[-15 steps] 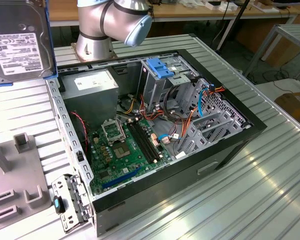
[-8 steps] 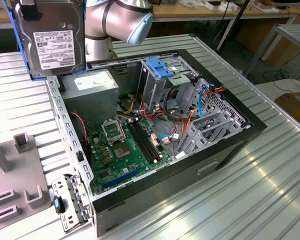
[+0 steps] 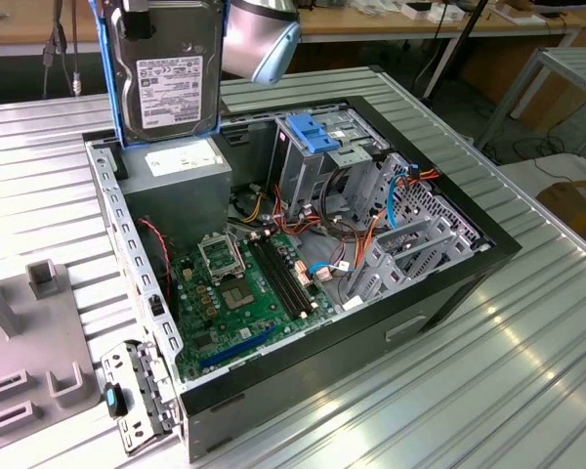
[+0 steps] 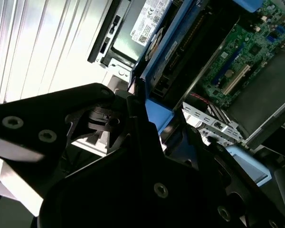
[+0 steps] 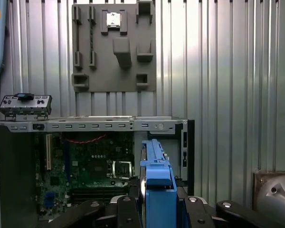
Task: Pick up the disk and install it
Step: 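Pick up the disk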
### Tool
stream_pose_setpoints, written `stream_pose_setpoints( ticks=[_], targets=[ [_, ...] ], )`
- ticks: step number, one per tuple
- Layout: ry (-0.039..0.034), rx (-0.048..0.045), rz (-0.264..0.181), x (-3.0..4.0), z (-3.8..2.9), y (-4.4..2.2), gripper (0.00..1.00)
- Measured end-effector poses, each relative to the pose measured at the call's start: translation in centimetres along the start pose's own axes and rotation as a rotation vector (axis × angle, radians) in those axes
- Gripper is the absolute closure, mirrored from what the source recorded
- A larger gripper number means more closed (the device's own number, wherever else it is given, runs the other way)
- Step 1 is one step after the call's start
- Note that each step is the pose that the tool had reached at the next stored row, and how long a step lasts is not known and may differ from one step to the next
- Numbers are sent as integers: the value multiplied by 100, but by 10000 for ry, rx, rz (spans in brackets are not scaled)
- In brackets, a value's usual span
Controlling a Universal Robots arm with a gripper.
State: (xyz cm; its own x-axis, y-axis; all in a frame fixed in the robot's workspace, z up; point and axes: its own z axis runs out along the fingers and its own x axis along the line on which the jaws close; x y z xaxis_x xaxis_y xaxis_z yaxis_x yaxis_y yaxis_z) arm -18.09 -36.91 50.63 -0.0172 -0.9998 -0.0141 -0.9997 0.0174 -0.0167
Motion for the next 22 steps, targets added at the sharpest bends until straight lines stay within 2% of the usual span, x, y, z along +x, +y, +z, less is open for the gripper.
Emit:
stream_pose_setpoints(
  ticks=[1, 2, 4, 8, 9, 15, 17, 20, 22],
  targets=[
    [1, 3, 0, -1, 4, -61, 63],
    [3, 5, 3, -1, 8, -94, 63],
    [10, 8, 6, 5, 14, -113, 63],
    [19, 9, 15, 75, 44, -137, 63],
    [22, 11, 18, 125, 60, -147, 63],
    [65, 11, 53, 306, 98, -181, 63],
    [68, 12, 60, 335, 106, -190, 63],
    [72, 11, 66, 357, 118, -255, 63],
    [74, 12, 66, 356, 128, -410, 63]
  ],
)
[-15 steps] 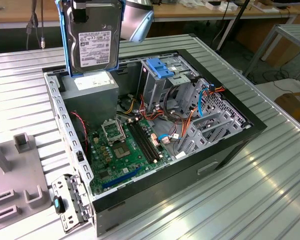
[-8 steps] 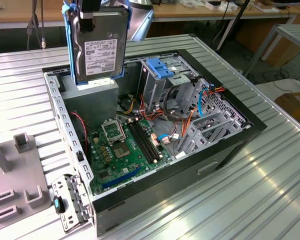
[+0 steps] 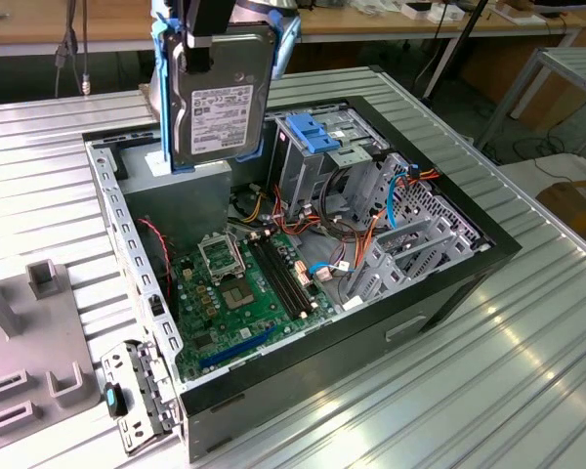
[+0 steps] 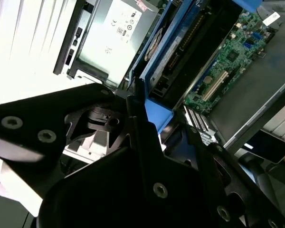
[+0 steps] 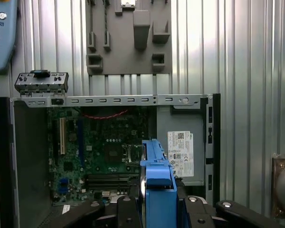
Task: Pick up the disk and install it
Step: 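Pick up the disk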
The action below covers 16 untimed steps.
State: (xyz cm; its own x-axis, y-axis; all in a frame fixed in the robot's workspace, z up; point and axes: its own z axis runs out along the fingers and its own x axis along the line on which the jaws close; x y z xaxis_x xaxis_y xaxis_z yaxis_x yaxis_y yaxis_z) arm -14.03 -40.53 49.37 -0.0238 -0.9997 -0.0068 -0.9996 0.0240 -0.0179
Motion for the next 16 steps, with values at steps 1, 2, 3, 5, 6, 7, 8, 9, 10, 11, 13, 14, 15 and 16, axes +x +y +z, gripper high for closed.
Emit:
stream_pose_setpoints(
  ticks=[1, 2, 3, 5, 6, 7, 8, 9, 10, 11, 13, 14, 15, 16],
  targets=[
    [0, 0, 1, -1, 3, -51, 63],
    [2, -1, 1, -2, 4, -80, 63],
    [2, 0, 2, -2, 6, -110, 63],
    [7, -1, 10, 1, 13, -174, 63],
    [10, 0, 13, 1, 22, -257, 63],
    [11, 0, 14, 1, 28, -305, 63],
    [12, 0, 14, 2, 28, -313, 63],
    [12, 0, 15, 2, 28, -312, 63],
    [12, 0, 16, 1, 28, -313, 63],
    [13, 0, 16, 1, 28, -313, 63],
    [13, 0, 15, 1, 28, -314, 63],
    [12, 0, 15, 1, 28, -314, 63],
    [13, 0, 15, 1, 28, -314, 63],
    [13, 0, 15, 1, 28, -314, 63]
  ],
)
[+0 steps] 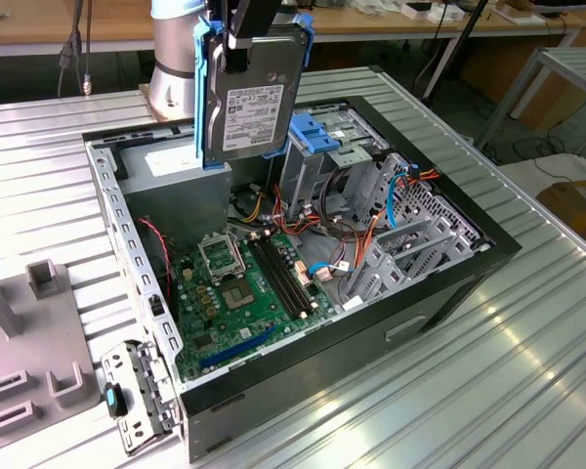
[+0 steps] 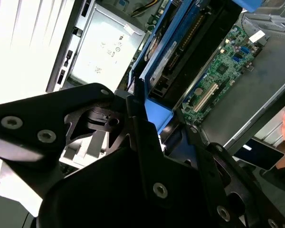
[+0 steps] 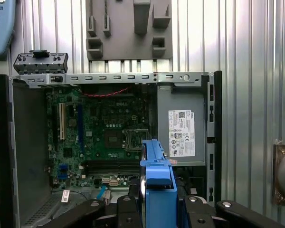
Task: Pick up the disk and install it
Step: 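Pick up the disk, then insert the disk into the insertion slot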
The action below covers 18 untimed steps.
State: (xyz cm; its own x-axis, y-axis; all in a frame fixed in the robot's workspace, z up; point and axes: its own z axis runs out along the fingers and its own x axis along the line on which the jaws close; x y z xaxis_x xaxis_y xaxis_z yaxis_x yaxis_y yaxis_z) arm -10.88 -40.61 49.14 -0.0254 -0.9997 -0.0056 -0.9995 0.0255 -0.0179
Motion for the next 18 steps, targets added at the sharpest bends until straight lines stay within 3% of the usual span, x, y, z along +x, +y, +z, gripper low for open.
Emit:
stream_pose_setpoints(
  ticks=[8, 12, 13, 15, 16, 18],
  targets=[
    [-1, 0, -1, 2, 0, -2, 63],
    [6, 1, 0, 116, 0, -4, 63],
    [6, 0, 0, 176, 0, -6, 63],
    [9, 0, 0, 375, 5, -11, 63],
    [8, 0, -1, 527, 11, -16, 63],
    [8, 0, -1, 721, 18, -23, 63]
  ],
)
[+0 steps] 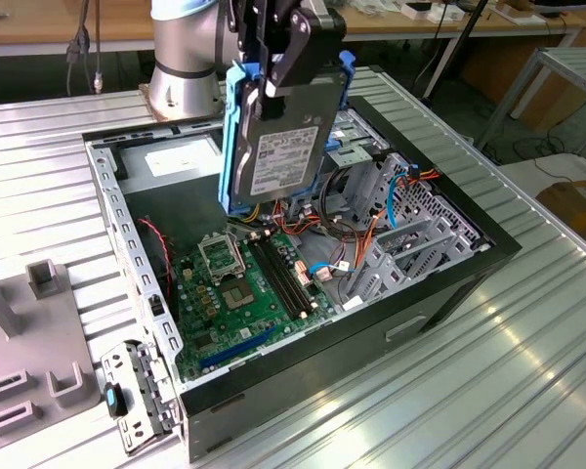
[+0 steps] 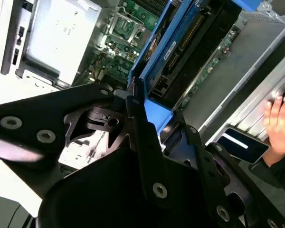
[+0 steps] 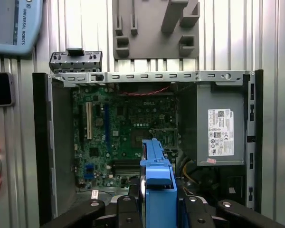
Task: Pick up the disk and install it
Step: 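Insert the disk into the insertion slot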
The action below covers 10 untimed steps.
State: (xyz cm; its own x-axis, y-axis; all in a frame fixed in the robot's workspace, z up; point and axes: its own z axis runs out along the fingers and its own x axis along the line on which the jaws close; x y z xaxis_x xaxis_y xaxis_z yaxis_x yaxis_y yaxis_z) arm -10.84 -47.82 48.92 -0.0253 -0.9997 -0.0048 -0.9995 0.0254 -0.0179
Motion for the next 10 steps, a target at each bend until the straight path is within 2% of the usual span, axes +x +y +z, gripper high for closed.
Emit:
stream_pose_setpoints(
  ticks=[3, 4, 5, 8, 9, 10],
  targets=[
    [1, 0, 0, 168, 9, -14, 63],
    [-2, 1, 1, 198, 15, -72, 63],
    [2, -4, 0, 205, 19, -165, 63],
    [1, -4, 0, 207, 39, -345, 63],
    [1, -4, 0, 207, 43, -386, 63],
    [-1, -3, 0, 207, 55, -500, 63]
  ],
)
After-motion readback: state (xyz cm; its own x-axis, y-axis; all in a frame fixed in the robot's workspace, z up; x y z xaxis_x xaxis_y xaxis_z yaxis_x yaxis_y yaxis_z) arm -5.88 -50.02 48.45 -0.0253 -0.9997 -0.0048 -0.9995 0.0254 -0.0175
